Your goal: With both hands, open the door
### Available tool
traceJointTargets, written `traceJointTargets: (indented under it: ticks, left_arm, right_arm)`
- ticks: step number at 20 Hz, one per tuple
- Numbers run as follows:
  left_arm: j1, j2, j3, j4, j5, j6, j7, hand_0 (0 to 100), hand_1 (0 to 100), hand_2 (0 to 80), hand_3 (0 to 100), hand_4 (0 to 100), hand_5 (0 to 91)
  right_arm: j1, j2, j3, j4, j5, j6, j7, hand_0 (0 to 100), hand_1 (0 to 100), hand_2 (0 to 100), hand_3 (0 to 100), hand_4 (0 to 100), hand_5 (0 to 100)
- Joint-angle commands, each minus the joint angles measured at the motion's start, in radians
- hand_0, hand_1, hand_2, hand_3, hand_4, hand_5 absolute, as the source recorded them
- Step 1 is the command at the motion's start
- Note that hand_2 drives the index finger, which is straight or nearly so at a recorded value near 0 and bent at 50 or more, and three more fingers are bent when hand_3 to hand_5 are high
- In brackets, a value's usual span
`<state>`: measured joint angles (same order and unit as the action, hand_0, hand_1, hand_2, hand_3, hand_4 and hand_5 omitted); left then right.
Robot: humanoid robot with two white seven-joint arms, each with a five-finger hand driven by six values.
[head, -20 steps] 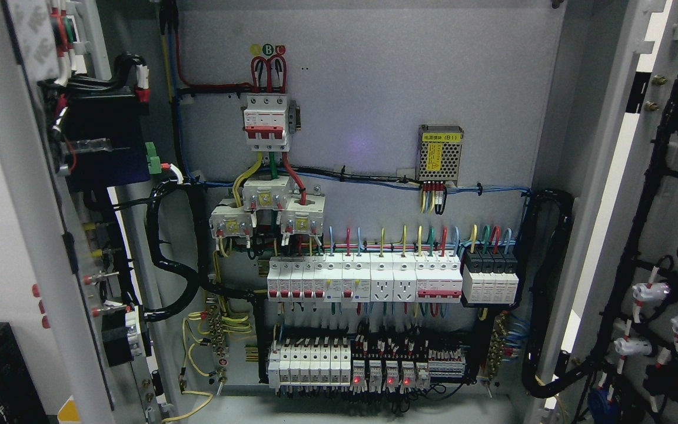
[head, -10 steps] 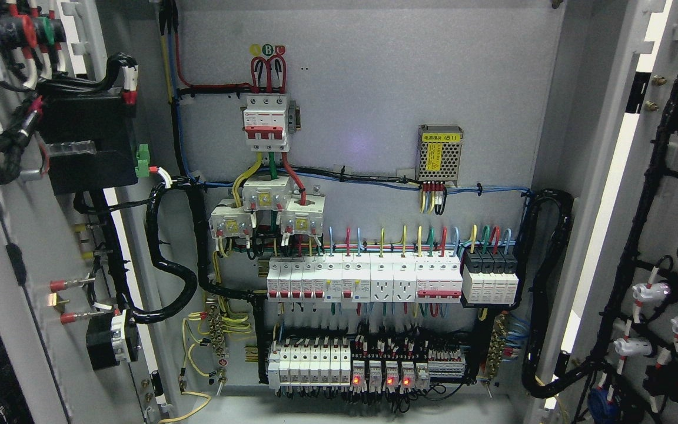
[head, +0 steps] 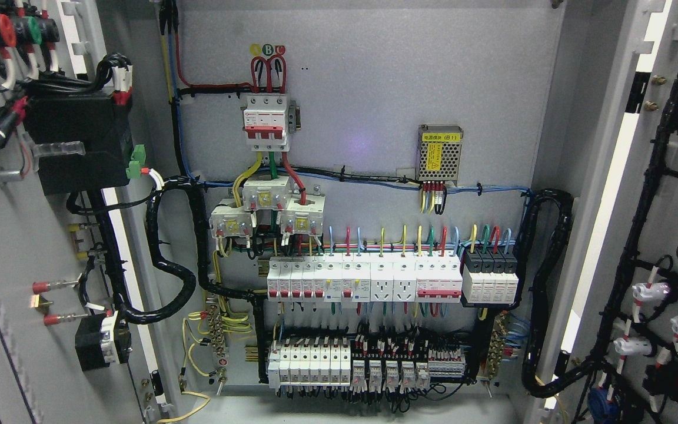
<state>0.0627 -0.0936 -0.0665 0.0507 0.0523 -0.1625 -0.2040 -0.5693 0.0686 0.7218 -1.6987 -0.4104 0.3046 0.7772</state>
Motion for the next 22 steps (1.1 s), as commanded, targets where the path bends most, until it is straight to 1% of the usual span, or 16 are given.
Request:
traceJointTargets:
  ticks: [1,4,7,8,10,11,12,13,14,16,17,18,19,20,21,22]
  left_arm:
    - [-0.003,0.0,-0.001,0.0,0.0,0.0,0.0,0,0,0.0,0,0,0.0]
    - [-0.009,0.0,0.0,0.0,0.0,0.0,0.0,0,0,0.0,0,0,0.0]
    - [-0.009,0.0,-0.001,-0.006,0.0,-0.002,-0.008,0,0,0.0,0,0,0.0]
    - [-0.004,0.002,-0.001,-0.041,0.001,-0.003,-0.029,0,0,0.0,0,0,0.0]
    - [0.023,0.005,-0.006,-0.202,0.003,-0.005,-0.11,0,0,0.0,0,0,0.0]
    - [0.04,0.006,-0.018,-0.3,0.003,-0.006,-0.129,0,0,0.0,0,0,0.0]
    - [0.057,0.011,-0.045,-0.401,0.003,-0.006,-0.13,0,0,0.0,0,0,0.0]
    - [0.087,0.017,-0.077,-0.505,0.004,-0.006,-0.13,0,0,0.0,0,0,0.0]
    - [0.124,0.028,-0.108,-0.623,0.003,-0.006,-0.13,0,0,0.0,0,0,0.0]
    - [0.204,0.063,-0.168,-0.907,0.006,0.0,-0.132,0,0,0.0,0,0,0.0]
    - [0.254,0.092,-0.202,-1.065,0.006,0.0,-0.132,0,0,0.0,0,0,0.0]
    - [0.294,0.127,-0.235,-1.204,0.009,0.001,-0.132,0,0,0.0,0,0,0.0]
    - [0.316,0.165,-0.265,-1.32,0.017,0.003,-0.132,0,0,0.0,0,0,0.0]
    - [0.324,0.198,-0.286,-1.414,0.023,0.003,-0.13,0,0,0.0,0,0,0.0]
    - [0.325,0.216,-0.3,-1.49,0.023,0.003,-0.13,0,0,0.0,0,0,0.0]
    - [0.327,0.219,-0.306,-1.549,0.023,0.001,-0.13,0,0,0.0,0,0,0.0]
  right_arm:
    - [0.005,0.021,-0.056,0.036,0.019,0.001,0.001,0,0,0,0,0,0]
    - [0.012,-0.009,-0.16,0.094,0.018,-0.005,0.002,0,0,0,0,0,0]
    - [0.043,-0.081,-0.232,0.114,0.018,-0.008,0.002,0,0,0,0,0,0]
    - [0.055,-0.102,-0.254,0.116,0.016,-0.008,0.002,0,0,0,0,0,0]
    - [0.084,-0.14,-0.3,0.122,0.012,-0.01,0.002,0,0,0,0,0,0]
    - [0.107,-0.151,-0.329,0.116,0.007,-0.015,0.002,0,0,0,0,0,0]
    - [0.13,-0.159,-0.362,0.11,0.005,-0.024,0.002,0,0,0,0,0,0]
    - [0.156,-0.164,-0.402,0.094,0.005,-0.047,0.002,0,0,0,0,0,0]
    - [0.193,-0.168,-0.442,0.061,0.005,-0.077,0.002,0,0,0,0,0,0]
    - [0.293,-0.171,-0.516,-0.034,0.005,-0.158,-0.001,0,0,0,0,0,0]
    - [0.336,-0.171,-0.527,-0.076,0.007,-0.194,-0.009,0,0,0,0,0,0]
    - [0.376,-0.173,-0.525,-0.123,0.009,-0.218,-0.041,0,0,0,0,0,0]
    - [0.415,-0.18,-0.524,-0.169,0.009,-0.244,-0.103,0,0,0,0,0,0]
    - [0.463,-0.199,-0.527,-0.203,0.007,-0.284,-0.183,0,0,0,0,0,0]
    - [0.518,-0.21,-0.528,-0.238,0.005,-0.339,-0.255,0,0,0,0,0,0]
    - [0.555,-0.211,-0.532,-0.263,0.005,-0.414,-0.303,0,0,0,0,0,0]
